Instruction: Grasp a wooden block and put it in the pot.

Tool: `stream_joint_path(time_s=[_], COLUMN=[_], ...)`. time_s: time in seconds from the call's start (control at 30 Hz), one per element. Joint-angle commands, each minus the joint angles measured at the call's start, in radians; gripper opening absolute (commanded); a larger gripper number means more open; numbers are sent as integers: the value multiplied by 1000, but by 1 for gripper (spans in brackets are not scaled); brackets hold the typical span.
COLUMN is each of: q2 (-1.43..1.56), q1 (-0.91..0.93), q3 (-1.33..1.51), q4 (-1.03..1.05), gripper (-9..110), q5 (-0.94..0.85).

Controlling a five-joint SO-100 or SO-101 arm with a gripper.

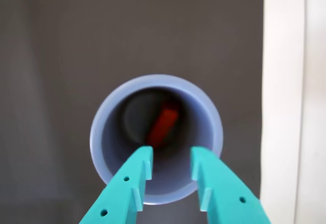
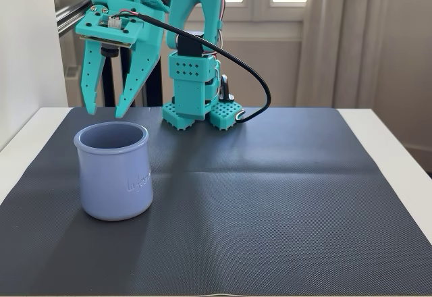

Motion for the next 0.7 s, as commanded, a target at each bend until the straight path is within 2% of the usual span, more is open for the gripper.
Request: stream_joint_path(time_s=[0.0, 0.13, 0.27, 0.47, 0.67], q2=[38, 40, 41, 195, 408], q1=[-5, -23, -46, -64, -83], q3=[-5, -5, -15, 11, 152], q4=[3, 5, 0, 2, 2], gripper=[2, 0, 0, 0, 0], q5=[3, -12, -123, -380, -595])
